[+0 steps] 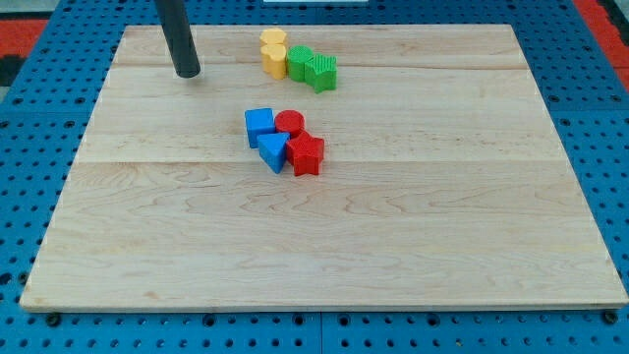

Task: Separate the group of blocks

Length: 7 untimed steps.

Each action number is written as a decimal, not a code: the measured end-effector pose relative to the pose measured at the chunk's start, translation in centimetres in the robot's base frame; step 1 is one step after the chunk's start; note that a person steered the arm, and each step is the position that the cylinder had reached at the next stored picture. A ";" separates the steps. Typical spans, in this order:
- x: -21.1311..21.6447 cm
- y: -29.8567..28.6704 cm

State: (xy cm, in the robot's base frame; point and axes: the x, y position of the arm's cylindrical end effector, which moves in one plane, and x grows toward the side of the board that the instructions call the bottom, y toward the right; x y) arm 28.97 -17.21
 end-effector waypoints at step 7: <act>1.8 4.1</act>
State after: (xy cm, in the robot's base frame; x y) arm 30.75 -13.14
